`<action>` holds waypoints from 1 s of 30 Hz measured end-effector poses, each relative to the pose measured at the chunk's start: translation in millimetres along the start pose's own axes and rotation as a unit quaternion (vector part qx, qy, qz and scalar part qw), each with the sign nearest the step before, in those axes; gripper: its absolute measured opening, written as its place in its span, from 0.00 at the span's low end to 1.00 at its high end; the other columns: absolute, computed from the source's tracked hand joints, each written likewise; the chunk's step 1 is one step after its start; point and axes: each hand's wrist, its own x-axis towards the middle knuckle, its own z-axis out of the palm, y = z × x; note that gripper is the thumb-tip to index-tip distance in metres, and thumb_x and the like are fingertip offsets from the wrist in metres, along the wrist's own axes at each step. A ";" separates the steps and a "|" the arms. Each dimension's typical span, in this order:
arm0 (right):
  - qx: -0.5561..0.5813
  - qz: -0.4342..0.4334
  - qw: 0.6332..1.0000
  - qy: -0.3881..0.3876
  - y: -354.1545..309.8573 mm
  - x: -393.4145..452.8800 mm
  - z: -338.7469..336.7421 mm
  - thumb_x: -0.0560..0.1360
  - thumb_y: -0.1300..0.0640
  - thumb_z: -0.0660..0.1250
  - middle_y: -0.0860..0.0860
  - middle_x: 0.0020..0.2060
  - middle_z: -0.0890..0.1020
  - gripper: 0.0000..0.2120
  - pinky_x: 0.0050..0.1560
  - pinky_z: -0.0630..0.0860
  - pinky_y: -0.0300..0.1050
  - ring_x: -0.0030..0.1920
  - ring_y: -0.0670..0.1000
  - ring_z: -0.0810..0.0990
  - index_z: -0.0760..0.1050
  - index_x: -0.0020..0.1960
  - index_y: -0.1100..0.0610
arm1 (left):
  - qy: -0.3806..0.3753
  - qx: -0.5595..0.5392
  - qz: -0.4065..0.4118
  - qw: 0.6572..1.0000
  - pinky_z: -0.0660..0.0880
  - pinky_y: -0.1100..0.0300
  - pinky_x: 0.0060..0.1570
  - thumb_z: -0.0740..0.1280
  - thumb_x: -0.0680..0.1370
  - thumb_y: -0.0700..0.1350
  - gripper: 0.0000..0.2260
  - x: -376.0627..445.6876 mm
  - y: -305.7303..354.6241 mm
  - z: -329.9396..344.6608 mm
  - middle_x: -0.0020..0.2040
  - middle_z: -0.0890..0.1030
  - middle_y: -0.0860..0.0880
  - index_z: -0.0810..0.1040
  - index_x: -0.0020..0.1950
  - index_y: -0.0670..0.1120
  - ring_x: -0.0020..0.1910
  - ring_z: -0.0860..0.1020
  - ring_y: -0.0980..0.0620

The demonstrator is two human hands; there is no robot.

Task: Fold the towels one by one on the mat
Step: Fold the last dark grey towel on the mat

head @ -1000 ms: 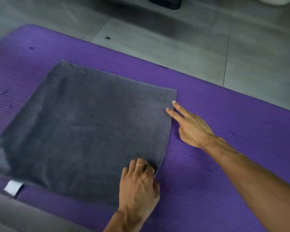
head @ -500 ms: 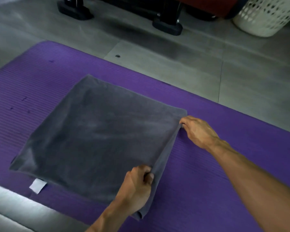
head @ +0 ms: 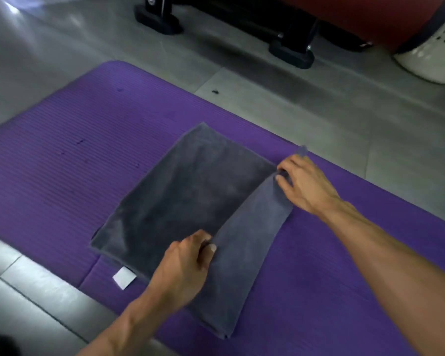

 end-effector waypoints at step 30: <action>0.091 -0.198 0.974 -0.054 -164.5 97.8 129.4 0.80 0.46 0.51 0.52 0.78 0.56 0.29 0.77 0.49 0.53 0.78 0.49 0.53 0.57 0.78 0.56 | 0.034 0.221 0.002 0.975 0.51 0.47 0.75 0.45 0.81 0.58 0.28 77.2 -110.0 -51.6 0.77 0.62 0.49 0.60 0.77 0.46 0.77 0.55 0.49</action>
